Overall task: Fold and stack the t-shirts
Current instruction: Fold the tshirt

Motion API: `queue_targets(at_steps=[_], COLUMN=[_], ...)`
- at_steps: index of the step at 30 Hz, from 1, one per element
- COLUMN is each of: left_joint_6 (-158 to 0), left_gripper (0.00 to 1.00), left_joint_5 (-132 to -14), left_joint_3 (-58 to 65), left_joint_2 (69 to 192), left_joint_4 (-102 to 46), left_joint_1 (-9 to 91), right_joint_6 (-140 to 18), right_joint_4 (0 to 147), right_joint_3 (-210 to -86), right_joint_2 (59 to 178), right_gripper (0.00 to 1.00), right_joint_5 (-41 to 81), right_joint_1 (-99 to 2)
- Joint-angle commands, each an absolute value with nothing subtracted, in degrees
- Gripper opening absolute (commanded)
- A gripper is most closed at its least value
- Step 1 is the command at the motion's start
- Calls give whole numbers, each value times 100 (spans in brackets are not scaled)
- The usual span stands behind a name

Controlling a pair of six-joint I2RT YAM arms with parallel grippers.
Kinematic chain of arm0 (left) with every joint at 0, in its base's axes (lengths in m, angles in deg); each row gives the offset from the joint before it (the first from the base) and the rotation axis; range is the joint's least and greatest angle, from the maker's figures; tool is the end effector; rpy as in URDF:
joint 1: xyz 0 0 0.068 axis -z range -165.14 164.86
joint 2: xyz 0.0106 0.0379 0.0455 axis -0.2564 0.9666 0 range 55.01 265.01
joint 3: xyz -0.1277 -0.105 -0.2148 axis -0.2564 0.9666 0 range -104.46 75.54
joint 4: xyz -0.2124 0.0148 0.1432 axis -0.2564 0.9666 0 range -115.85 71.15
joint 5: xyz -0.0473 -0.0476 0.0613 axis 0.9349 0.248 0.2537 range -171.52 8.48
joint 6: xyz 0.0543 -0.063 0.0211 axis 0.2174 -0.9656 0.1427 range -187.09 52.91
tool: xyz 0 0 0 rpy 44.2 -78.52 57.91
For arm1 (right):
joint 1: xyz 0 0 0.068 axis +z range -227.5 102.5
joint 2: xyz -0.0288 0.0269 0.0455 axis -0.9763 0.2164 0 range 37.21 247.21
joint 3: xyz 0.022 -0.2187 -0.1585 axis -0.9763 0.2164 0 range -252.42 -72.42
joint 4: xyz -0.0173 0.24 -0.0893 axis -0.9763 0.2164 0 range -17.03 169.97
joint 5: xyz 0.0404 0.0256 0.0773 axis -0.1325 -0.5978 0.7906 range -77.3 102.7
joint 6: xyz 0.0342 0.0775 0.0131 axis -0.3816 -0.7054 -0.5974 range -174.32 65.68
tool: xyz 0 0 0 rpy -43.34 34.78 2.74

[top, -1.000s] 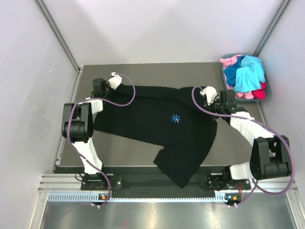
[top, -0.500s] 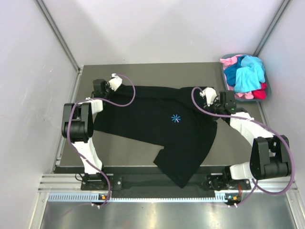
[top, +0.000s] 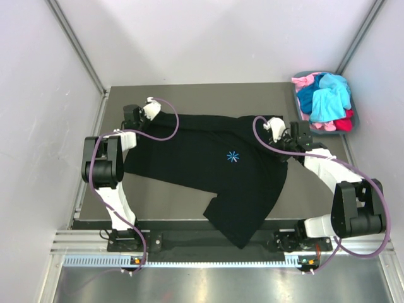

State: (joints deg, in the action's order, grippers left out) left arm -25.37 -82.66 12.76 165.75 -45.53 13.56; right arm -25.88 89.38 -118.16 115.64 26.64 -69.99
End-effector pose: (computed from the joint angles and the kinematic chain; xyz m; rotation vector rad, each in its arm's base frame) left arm 0.4496 0.0118 0.1499 0.7137 1.9748 0.4795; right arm 0.2932 0.0571 0.1798 -0.8433 2.2450 0.1257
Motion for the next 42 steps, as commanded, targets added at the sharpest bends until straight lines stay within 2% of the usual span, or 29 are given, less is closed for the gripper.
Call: queue_targets(at_steps=[1,18,19,21,22,23,24,29,32,35,36,37,38,40,42], left_joint_6=[-2508,-2551,-2560,-2604,-2665,-2692,-2727,-3270,-3736,-4088,-4168,-4212,-4326,-4467,-4555], left_gripper=[0,0,3,33,60,73,81,81,73,52,43,26,21,21,27], left_joint_5=[-8407,-8442,-8450,-8573,-8652,-8687,-8610,-8178,-8178,-7783,-7704,-7547,-7519,-7519,-7528], left_joint_3=[1279,1314,1331,1340,1445,1515,1577,1280,647,155,67,-73,-136,-259,-251], left_joint_2=[16329,16391,16356,16303,16155,16066,15952,15608,15880,16170,16232,16337,16390,16504,16540], left_joint_4=[-4783,-4757,-4713,-4651,-4790,-4870,-4923,-4591,-4090,-3624,-3518,-3421,-3351,-3210,-3192], left_joint_1=[1301,1301,1319,1310,1310,1301,1301,1328,1354,1363,1363,1371,1372,1372,1372], right_joint_6=[-2541,-2435,-2418,-2374,-2356,-2365,-2391,-2628,-2690,-2839,-2874,-2901,-2918,-2989,-3033], right_joint_4=[8932,9036,9098,9326,9388,9433,9468,9161,9090,8967,8950,8958,9011,9204,9344], right_joint_3=[-11900,-11874,-11892,-11988,-12032,-12119,-12172,-12672,-13244,-13866,-14035,-14419,-14640,-15254,-15616], right_joint_2=[11411,11561,11552,11386,11289,11193,11000,11006,11735,12875,13105,13334,13580,14248,14785], right_gripper=[0,0,9,20,26,29,31,39,39,37,37,36,36,35,35], right_joint_5=[2826,3010,3054,3291,3396,3484,3616,3696,3705,3713,3722,3731,3749,3801,3793], right_joint_1=[-6924,-6924,-6924,-6924,-6924,-6924,-6915,-6924,-6924,-6915,-6915,-6906,-6898,-6906,-6906])
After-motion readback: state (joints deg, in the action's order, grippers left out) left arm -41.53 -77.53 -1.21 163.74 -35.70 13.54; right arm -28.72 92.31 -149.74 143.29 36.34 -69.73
